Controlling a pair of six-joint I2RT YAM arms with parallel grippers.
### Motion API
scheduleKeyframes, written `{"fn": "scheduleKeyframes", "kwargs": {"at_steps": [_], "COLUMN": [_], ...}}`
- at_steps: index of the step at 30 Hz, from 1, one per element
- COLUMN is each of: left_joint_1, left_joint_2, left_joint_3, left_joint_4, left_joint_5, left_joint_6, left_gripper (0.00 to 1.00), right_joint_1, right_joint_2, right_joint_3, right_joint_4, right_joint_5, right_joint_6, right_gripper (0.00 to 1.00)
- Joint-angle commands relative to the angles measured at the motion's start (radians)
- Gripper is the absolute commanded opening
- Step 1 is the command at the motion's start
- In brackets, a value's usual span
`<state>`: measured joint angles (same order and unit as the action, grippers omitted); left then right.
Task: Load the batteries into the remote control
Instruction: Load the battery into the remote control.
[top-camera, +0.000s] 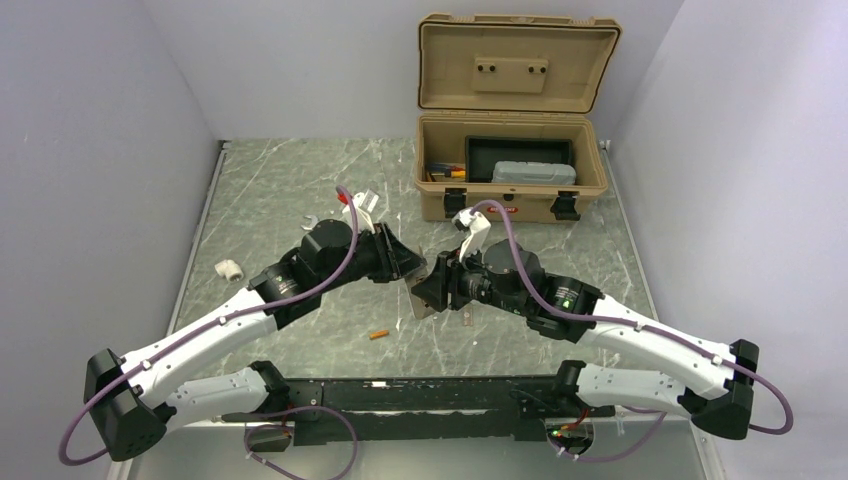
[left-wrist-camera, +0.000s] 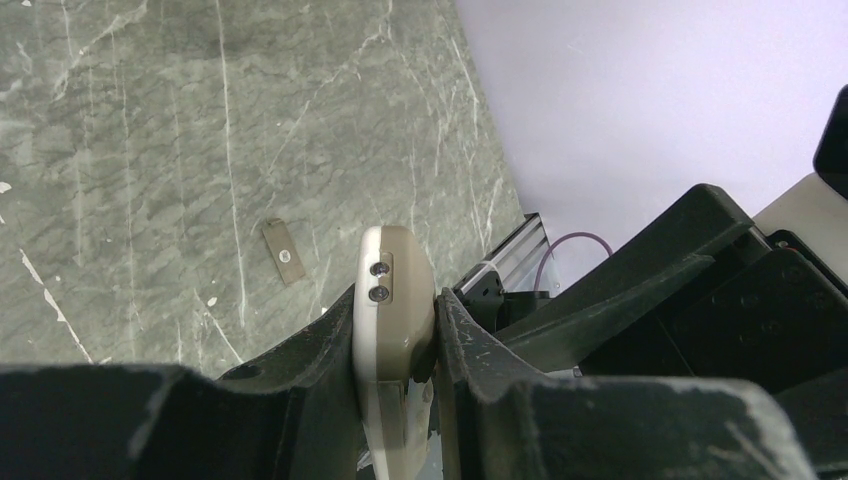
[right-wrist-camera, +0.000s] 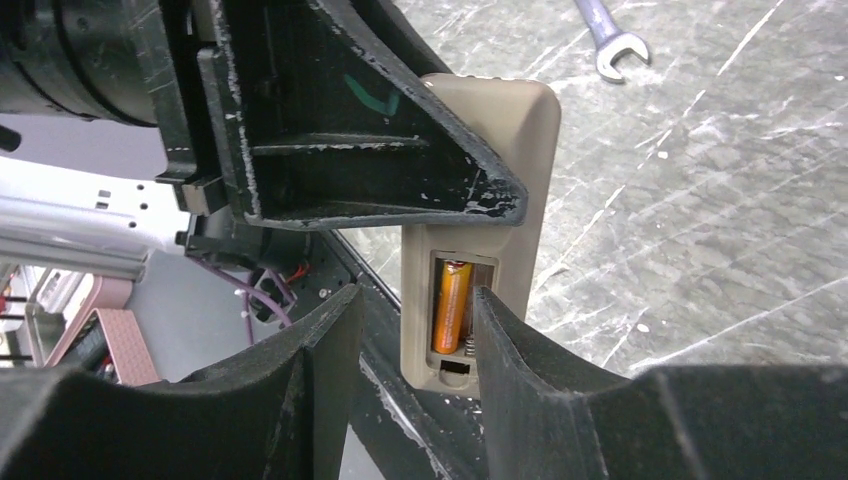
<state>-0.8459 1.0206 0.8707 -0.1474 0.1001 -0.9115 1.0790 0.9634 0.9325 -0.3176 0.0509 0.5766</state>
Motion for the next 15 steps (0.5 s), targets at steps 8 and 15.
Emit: {"fn": "scheduleKeyframes", "kwargs": {"at_steps": [8, 15], "left_joint_1": [-0.002, -0.001], "left_joint_2": [-0.009, -0.008], "left_joint_3": [0.045, 0.039], "left_joint_4": [0.041, 0.047], "left_joint_5": [0.005, 0.007], "left_joint_6": [-0.016, -0.021], "left_gripper": [0.0, 0.0], "right_joint_1": [0.006, 0.006], "right_joint_2": [0.026, 0.036], "right_joint_3": [0.032, 0.037], "right_joint_4": [-0.001, -0.01], "right_joint_5": [0.037, 0.038], "right_joint_6": [0.022, 0.016], "right_gripper": [0.47, 0.46]}}
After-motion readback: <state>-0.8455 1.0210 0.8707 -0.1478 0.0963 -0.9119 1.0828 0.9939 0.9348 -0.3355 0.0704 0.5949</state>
